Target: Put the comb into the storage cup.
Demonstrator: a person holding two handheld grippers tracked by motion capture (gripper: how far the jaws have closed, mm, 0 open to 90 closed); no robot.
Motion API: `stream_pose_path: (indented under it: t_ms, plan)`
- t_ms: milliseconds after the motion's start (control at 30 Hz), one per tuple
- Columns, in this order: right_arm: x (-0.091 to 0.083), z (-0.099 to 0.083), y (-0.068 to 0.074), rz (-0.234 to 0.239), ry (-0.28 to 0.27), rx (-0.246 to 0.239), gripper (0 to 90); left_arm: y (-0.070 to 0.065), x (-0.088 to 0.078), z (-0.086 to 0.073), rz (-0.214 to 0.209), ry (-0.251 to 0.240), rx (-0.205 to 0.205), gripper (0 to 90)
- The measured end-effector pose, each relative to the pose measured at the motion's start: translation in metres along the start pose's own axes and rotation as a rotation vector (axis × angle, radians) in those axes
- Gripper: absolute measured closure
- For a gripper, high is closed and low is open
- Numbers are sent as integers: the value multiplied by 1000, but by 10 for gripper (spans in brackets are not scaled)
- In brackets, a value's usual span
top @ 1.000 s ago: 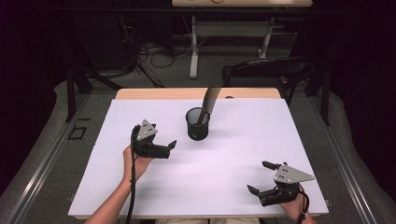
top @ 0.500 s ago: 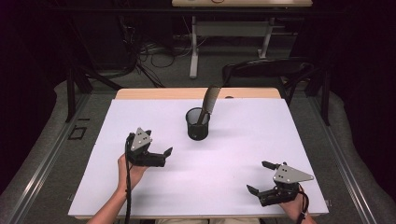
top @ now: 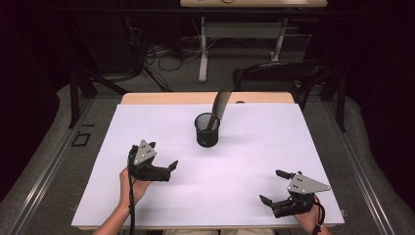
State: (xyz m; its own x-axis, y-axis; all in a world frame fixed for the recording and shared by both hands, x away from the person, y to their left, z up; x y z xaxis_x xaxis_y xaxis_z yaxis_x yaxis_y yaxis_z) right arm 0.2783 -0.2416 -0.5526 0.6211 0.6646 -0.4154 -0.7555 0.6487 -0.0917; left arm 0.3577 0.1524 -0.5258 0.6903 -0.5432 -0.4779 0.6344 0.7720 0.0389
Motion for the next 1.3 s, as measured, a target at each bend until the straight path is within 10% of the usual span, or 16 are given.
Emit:
stream_pose_path:
  t_ms: [1300]
  plan:
    - [0, -1, -1, -3, 7, 1, 16, -8, -32, -38, 22, 21, -31, 0]
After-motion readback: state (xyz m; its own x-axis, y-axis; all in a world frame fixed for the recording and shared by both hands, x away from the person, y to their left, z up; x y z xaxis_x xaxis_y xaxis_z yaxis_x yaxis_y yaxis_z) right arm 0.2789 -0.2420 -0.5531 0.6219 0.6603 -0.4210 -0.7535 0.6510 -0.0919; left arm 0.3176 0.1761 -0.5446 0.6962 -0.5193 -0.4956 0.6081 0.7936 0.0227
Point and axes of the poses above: each handheld gripper's, and its own axes: x roughly forward along the jaws, z roughly out of its top, y roughly to its left, the point moved 5 cm from there along x, roughly forward along the jaws, and after that the axes turned 2 degrees about -x, right-handed, at the moved point
